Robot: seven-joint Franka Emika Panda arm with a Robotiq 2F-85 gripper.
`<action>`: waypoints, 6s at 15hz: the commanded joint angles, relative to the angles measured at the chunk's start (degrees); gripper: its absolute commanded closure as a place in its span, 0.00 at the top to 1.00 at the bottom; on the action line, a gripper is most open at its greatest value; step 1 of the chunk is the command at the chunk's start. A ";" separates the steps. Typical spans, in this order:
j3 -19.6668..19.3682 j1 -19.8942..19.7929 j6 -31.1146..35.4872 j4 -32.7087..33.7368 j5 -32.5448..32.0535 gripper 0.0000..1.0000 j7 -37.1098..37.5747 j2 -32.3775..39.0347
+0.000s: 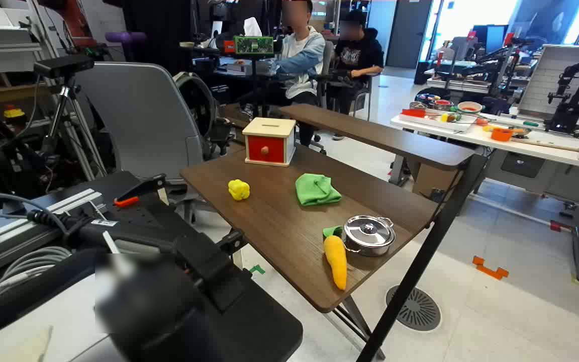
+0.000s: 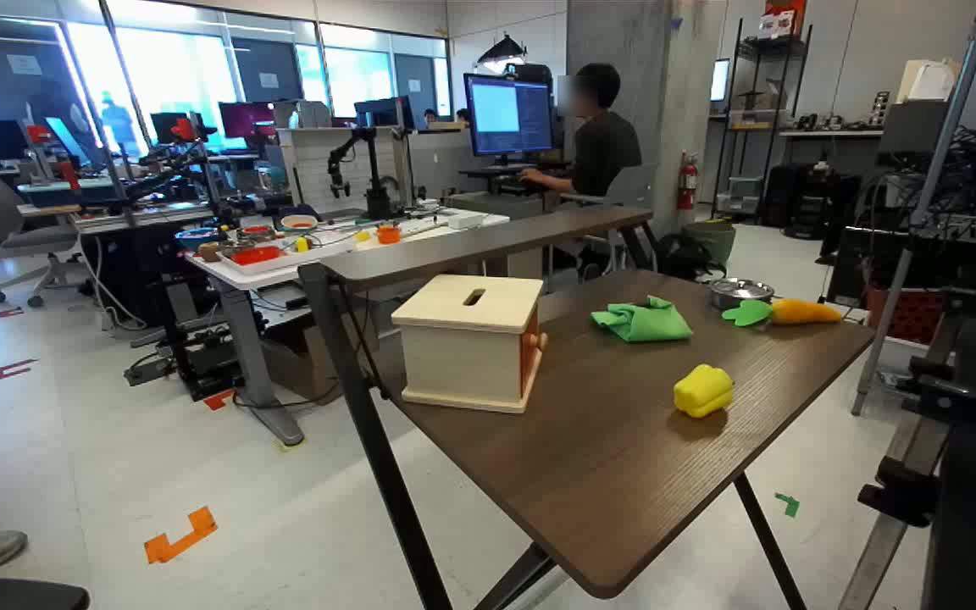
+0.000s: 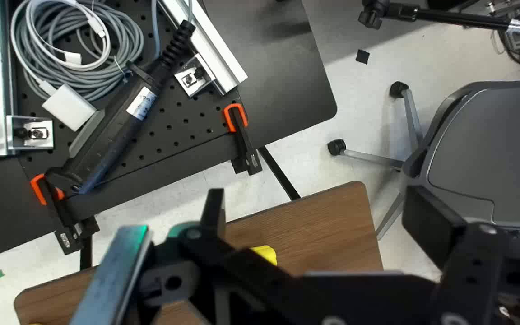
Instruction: Put the lid of the pot on the table
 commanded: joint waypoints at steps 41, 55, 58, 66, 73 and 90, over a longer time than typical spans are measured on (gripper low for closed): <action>-10.60 -10.15 34.86 40.23 -8.86 1.00 22.25 68.94; -11.18 -8.47 42.53 48.71 -8.41 1.00 28.92 81.13; -11.02 -8.32 44.82 48.49 -8.35 0.65 28.53 81.78; -10.42 -8.67 47.87 48.38 -7.82 0.07 27.45 82.84; -9.07 -10.16 48.02 45.81 -5.12 0.05 25.98 79.40; -2.26 -2.98 49.19 24.39 -3.14 0.05 13.63 64.53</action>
